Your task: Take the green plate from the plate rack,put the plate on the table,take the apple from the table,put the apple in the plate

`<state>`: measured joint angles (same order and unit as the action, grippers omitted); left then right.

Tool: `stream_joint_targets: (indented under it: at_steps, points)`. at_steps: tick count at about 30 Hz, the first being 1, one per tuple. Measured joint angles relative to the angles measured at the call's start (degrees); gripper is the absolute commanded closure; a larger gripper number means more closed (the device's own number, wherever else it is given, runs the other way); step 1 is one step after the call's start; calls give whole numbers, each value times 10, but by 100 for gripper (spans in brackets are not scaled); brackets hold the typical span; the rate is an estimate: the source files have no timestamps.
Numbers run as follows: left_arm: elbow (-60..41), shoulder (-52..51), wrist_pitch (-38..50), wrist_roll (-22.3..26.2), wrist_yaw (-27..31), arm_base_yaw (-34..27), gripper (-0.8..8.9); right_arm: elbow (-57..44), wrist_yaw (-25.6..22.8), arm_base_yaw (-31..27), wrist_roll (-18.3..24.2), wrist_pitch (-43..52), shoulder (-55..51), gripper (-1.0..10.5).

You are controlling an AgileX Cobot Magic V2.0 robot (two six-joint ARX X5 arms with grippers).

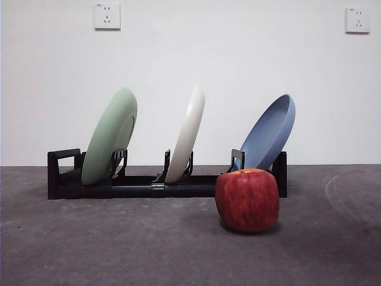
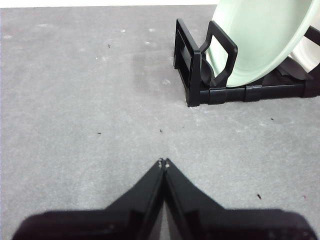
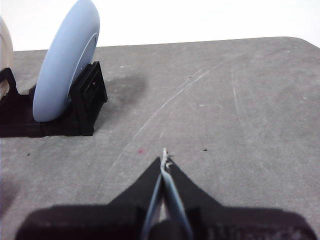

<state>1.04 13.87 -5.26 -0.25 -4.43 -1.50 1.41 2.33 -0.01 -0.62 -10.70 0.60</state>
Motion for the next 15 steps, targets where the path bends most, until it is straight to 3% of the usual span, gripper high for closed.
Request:
stream_joint_targets:
  at_steps: [7,15]
  points:
    - [0,0,10,-6,0,0,817,0,0,0,-34,0,0,946]
    - [1,0,11,-84,-50,0,818,0,5,0,-161,20,0,949]
